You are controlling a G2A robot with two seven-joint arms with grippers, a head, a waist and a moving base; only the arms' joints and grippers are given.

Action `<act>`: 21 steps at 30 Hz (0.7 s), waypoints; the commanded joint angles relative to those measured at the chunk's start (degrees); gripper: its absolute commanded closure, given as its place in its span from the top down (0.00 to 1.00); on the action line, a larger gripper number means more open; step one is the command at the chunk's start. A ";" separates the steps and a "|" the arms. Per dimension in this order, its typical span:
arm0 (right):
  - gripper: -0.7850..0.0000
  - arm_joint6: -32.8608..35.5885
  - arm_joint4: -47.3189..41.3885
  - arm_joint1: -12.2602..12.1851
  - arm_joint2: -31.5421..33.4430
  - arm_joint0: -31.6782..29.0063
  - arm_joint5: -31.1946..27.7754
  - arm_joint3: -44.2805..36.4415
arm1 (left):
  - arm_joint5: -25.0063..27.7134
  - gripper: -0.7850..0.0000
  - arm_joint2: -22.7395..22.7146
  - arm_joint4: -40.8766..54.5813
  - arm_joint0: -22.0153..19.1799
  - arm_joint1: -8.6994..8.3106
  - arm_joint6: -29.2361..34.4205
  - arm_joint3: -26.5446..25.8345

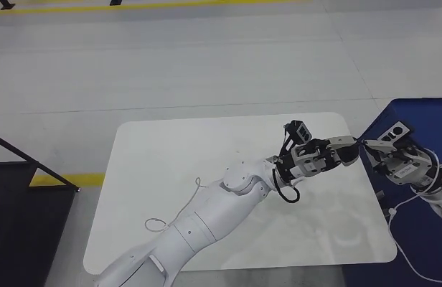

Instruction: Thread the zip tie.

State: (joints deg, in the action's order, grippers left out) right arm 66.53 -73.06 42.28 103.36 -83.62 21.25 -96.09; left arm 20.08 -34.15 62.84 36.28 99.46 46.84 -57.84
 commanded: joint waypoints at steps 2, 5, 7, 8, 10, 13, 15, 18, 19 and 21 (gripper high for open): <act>0.00 0.14 0.08 0.12 0.09 0.09 0.18 0.04 | -0.10 0.00 -0.47 -0.62 0.25 0.44 0.02 0.16; 0.00 0.13 -0.02 0.24 0.22 0.20 0.44 0.08 | -0.27 0.00 -1.04 -1.12 0.49 0.79 0.40 0.37; 0.00 0.17 -0.06 0.33 0.24 0.26 0.58 0.07 | -0.28 0.00 -1.44 -1.47 0.66 1.00 0.57 0.52; 0.00 0.16 -0.01 0.37 0.24 0.30 0.62 0.07 | -0.34 0.00 -1.63 -1.65 0.74 1.11 0.66 0.59; 0.00 0.10 0.06 0.46 0.22 0.37 0.69 0.01 | -0.52 0.00 -2.04 -2.01 0.89 1.29 0.84 0.70; 0.00 0.03 0.02 0.59 0.22 0.48 0.87 -0.10 | -0.62 0.00 -2.69 -2.58 1.13 1.53 1.20 0.82; 0.00 0.00 0.08 0.67 0.26 0.52 0.97 -0.14 | -0.79 0.20 -3.09 -3.03 1.31 1.67 1.37 0.90; 0.00 0.05 0.12 0.79 0.27 0.55 1.04 -0.31 | -0.88 0.28 -3.69 -3.67 1.64 1.86 1.63 0.85; 0.00 0.12 0.18 0.83 0.27 0.53 1.03 -0.33 | -0.95 0.27 -3.90 -3.90 1.74 1.91 1.69 0.87; 0.00 0.10 0.28 0.91 0.30 0.50 1.16 -0.34 | -1.14 0.24 -4.38 -4.13 1.97 2.00 2.06 0.94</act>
State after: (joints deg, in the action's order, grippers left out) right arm 66.64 -72.83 43.15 103.64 -83.10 22.33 -96.43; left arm 19.05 -38.27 58.85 38.12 101.41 48.70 -56.94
